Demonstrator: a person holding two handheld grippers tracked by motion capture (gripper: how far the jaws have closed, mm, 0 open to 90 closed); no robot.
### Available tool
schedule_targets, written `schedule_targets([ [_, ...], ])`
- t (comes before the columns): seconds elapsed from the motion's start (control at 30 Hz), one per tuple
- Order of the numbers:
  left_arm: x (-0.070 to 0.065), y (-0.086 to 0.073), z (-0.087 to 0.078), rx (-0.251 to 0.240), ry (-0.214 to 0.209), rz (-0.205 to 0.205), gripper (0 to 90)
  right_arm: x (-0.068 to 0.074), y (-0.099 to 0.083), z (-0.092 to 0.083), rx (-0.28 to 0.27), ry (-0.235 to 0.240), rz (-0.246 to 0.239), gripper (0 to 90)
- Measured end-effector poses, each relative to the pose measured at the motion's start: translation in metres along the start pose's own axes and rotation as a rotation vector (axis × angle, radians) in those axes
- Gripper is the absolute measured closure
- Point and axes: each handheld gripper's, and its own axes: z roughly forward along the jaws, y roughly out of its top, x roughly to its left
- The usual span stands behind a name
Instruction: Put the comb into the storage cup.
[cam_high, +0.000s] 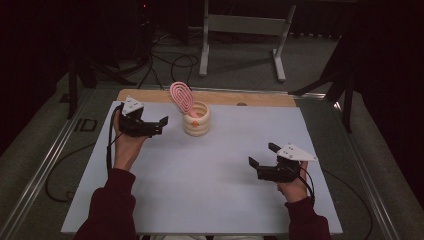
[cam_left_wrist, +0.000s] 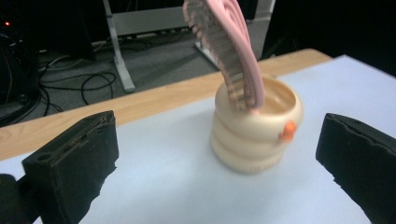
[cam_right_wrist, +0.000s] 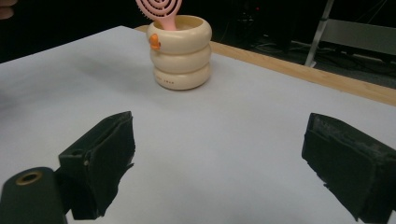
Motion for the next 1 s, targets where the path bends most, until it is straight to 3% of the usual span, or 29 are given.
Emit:
schedule_targets([
  [0.43,-0.001,-0.042,-0.034,-0.015,-0.009,0.016,0.0,0.001,-0.001,0.000,0.006,-0.004,-0.003,9.3],
  [1.0,-0.009,-0.076,-0.062,-0.038,-0.015,0.030,0.0,0.000,-0.007,-0.006,-0.016,-0.006,-0.001,9.3],
])
